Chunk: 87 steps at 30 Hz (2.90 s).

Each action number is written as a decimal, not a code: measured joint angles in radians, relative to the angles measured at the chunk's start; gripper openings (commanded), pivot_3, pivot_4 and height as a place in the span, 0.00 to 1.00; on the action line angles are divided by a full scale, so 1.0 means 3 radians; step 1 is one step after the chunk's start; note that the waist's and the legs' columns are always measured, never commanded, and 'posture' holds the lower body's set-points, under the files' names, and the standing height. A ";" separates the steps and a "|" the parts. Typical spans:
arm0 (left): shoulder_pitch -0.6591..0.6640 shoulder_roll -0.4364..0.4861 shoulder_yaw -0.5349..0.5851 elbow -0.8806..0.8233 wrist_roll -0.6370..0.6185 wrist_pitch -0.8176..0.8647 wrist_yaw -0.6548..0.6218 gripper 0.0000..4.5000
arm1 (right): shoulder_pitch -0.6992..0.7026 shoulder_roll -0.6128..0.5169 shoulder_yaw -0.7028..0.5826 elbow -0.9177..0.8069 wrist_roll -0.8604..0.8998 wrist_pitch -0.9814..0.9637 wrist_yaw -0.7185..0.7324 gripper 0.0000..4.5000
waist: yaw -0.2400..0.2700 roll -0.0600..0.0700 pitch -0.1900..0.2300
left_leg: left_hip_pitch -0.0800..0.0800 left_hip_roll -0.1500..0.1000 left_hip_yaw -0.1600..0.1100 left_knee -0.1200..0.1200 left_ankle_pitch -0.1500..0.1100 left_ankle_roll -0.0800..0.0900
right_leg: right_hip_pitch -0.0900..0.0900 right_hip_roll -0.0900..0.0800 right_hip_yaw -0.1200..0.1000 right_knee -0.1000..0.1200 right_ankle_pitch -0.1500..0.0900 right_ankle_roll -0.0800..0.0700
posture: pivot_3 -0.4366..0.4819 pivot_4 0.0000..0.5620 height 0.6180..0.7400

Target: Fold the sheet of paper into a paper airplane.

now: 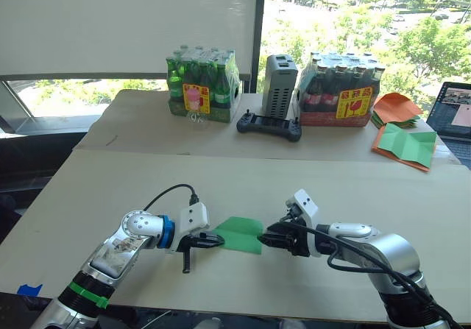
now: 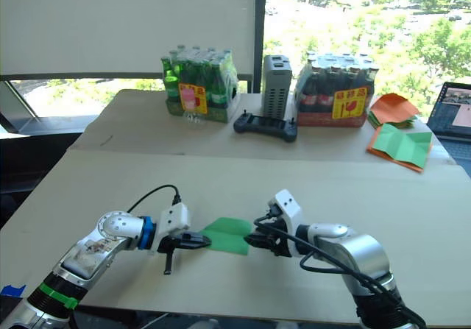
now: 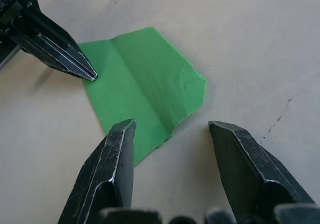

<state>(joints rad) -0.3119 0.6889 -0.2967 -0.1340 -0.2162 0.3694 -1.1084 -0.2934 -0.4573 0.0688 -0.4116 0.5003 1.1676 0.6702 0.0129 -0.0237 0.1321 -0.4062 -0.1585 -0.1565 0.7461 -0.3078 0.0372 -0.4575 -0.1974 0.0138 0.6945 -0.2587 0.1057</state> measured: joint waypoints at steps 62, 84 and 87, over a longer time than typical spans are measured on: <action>0.0004 0.0042 0.0013 -0.0022 0.0047 -0.0005 -0.0020 0.00 | 0.0524 -0.0497 0.1016 0.0301 -0.1360 -0.3468 0.0584 0.00 | -0.0008 0.0002 0.0000 | 0.0004 0.0001 0.0002 -0.0004 0.0000 0.0000 | 0.0000 0.0005 0.0001 -0.0002 0.0000 0.0002 | 0.48 0.27 0.47; 0.0033 0.0282 0.0268 -0.0172 -0.0150 0.0347 -0.0094 0.00 | 0.0494 -0.0470 0.1065 0.0417 -0.1629 -0.3526 0.0672 0.00 | -0.0009 0.0001 0.0001 | 0.0004 0.0002 0.0002 -0.0003 0.0000 0.0000 | -0.0002 0.0009 0.0001 0.0001 0.0000 0.0002 | 0.48 0.27 0.47; -0.0028 0.0287 0.0419 -0.0277 -0.0372 0.0529 -0.0140 0.00 | 0.0489 -0.0469 0.1063 0.0416 -0.1629 -0.3512 0.0674 0.00 | -0.0006 0.0001 0.0001 | 0.0004 0.0001 0.0001 -0.0002 0.0000 -0.0001 | -0.0002 0.0008 0.0001 0.0002 0.0000 0.0002 | 0.48 0.27 0.47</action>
<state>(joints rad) -0.3203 0.7751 -0.1711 -0.2171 -0.3279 0.5283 -1.1504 -0.1467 -0.5981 0.3878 -0.2867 0.0115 0.1140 0.8723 0.0111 -0.0234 0.1323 -0.4050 -0.1581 -0.1562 0.7454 -0.3077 0.0368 -0.4581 -0.1949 0.0140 0.6949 -0.2588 0.1063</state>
